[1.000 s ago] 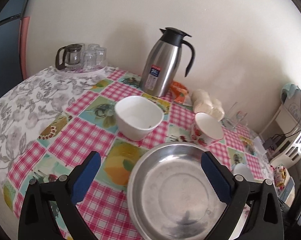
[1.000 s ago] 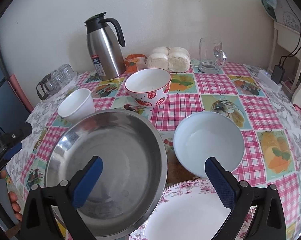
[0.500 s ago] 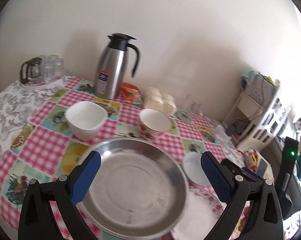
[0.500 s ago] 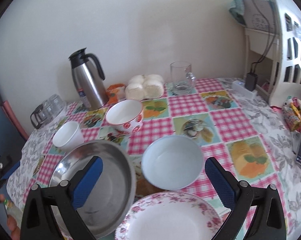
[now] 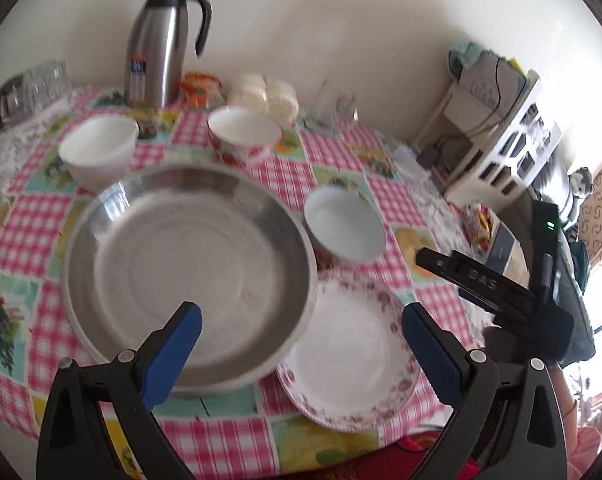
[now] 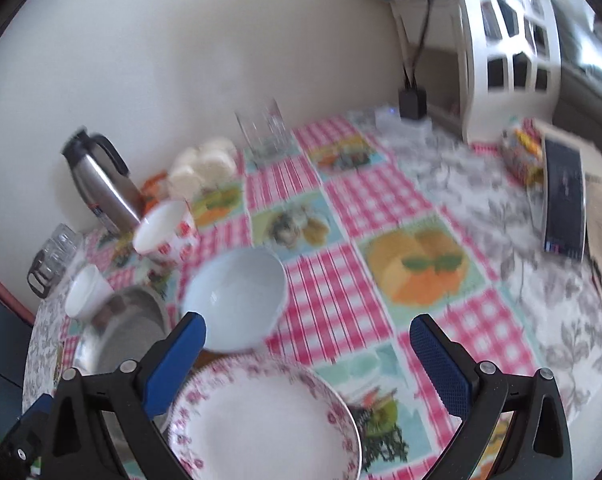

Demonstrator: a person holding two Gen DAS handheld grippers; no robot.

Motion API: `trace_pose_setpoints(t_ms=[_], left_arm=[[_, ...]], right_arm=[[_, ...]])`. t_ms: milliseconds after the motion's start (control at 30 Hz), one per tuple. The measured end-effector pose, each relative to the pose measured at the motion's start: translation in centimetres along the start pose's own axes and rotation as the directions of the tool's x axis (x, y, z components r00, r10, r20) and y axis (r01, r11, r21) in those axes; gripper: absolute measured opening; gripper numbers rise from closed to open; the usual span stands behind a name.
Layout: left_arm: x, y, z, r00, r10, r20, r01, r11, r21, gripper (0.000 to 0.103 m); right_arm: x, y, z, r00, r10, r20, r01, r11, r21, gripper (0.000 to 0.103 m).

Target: Organize plates and bowls

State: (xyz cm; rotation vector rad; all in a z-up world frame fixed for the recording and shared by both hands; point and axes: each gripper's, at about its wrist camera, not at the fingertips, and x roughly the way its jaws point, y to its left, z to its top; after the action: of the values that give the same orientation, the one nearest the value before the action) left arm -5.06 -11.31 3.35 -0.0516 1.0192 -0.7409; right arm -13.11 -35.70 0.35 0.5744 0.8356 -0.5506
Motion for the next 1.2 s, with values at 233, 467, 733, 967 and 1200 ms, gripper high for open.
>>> trace_pose_setpoints(t_ms=[233,467,733,967,1200], left_arm=[[1.5,0.1,-1.3,0.991,-0.04,-0.125,0.034,0.998,-0.044,0.1],[3.0,-0.5,-2.5,0.976,-0.05,-0.211,0.04,0.998,-0.051,0.092],[3.8,-1.1,-3.5,0.961,-0.068,-0.27,0.056,0.997,-0.052,0.067],[5.4,-0.5,-4.2,0.943,-0.059,-0.329,0.032,0.996,-0.086,0.061],[7.5,-0.2,-5.3,0.917,-0.031,-0.397,-0.011,0.995,-0.102,0.049]], right_arm=[[3.9,-2.0,-1.9,0.978,-0.038,-0.205,0.048,0.998,0.044,0.103],[4.7,-3.2,-2.8,0.965,-0.019,-0.262,0.043,0.996,0.085,0.084],[5.6,-3.2,-3.1,0.956,0.002,-0.294,0.022,0.997,0.076,0.063],[6.0,-3.4,-3.5,0.95,0.018,-0.311,0.008,0.997,0.08,0.049],[6.5,-2.9,-3.6,0.946,0.065,-0.317,-0.044,0.996,0.072,0.034]])
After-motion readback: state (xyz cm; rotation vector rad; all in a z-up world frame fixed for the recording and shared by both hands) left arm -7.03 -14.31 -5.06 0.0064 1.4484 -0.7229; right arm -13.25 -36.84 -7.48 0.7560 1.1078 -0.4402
